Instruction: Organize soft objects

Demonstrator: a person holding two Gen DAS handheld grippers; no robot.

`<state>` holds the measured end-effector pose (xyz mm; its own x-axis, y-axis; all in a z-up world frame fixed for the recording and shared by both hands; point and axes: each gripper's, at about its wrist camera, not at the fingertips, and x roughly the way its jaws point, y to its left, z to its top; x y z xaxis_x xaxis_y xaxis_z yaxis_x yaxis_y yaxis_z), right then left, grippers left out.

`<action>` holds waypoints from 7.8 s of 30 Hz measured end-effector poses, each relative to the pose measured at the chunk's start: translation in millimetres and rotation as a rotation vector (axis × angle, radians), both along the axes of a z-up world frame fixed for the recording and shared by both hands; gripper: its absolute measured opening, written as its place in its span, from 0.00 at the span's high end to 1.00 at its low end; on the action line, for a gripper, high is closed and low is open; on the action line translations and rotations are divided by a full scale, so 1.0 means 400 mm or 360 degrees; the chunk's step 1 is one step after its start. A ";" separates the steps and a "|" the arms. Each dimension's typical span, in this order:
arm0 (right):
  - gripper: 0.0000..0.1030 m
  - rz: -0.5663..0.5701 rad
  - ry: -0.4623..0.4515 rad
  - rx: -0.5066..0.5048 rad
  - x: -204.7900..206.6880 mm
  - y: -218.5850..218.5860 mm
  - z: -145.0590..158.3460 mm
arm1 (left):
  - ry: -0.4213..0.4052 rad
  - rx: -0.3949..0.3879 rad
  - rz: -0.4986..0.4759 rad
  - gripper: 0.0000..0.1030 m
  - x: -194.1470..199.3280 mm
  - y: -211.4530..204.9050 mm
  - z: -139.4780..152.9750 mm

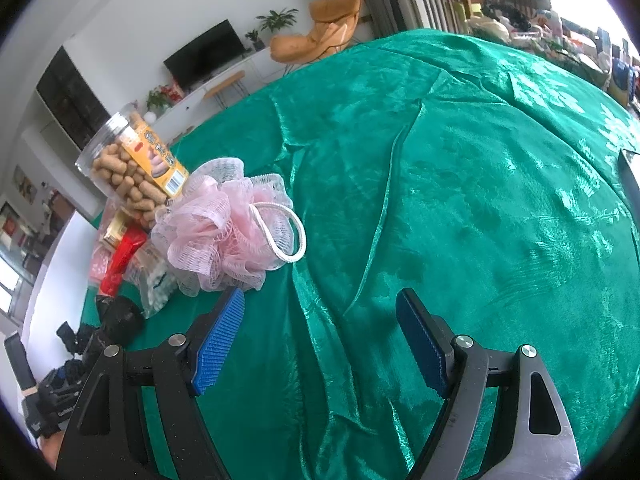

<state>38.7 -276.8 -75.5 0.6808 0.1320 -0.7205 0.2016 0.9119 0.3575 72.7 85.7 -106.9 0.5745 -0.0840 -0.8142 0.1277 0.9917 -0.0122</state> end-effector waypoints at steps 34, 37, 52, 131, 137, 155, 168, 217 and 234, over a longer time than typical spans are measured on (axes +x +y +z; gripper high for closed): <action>0.85 0.0670 0.0290 -0.0592 0.245 0.189 0.045 | 0.0137 -0.0219 -0.0065 0.51 -0.012 0.034 0.051; 0.86 0.0640 0.0275 -0.0548 0.216 0.180 0.077 | 0.0114 -0.0355 -0.0020 0.64 -0.016 0.052 0.058; 0.84 0.1344 -0.0245 0.0146 0.076 0.708 0.529 | -0.0389 -0.0448 0.0354 0.61 -0.186 0.405 0.450; 0.17 0.0353 0.0104 -0.0567 0.035 0.244 -0.019 | 0.0231 -0.0276 -0.0013 0.84 0.404 0.044 0.126; 0.17 0.0353 0.0103 -0.0565 0.035 0.245 -0.019 | 0.0335 -0.0400 0.0096 0.84 0.203 0.093 0.154; 0.17 0.0354 0.0090 -0.0526 0.039 0.243 -0.019 | 0.0213 -0.0204 0.0019 0.21 0.045 0.048 0.165; 0.17 0.0354 0.0086 -0.0516 0.040 0.243 -0.018 | 0.0260 -0.0273 0.0019 0.21 0.080 0.033 0.162; 0.15 0.0403 0.0053 -0.0400 0.032 0.225 -0.014 | 0.0209 0.0006 0.0245 0.57 0.122 0.017 0.023; 0.61 0.1157 0.0603 -0.0672 0.382 0.486 0.018 | 0.0182 -0.0330 0.0173 0.71 -0.044 0.064 0.056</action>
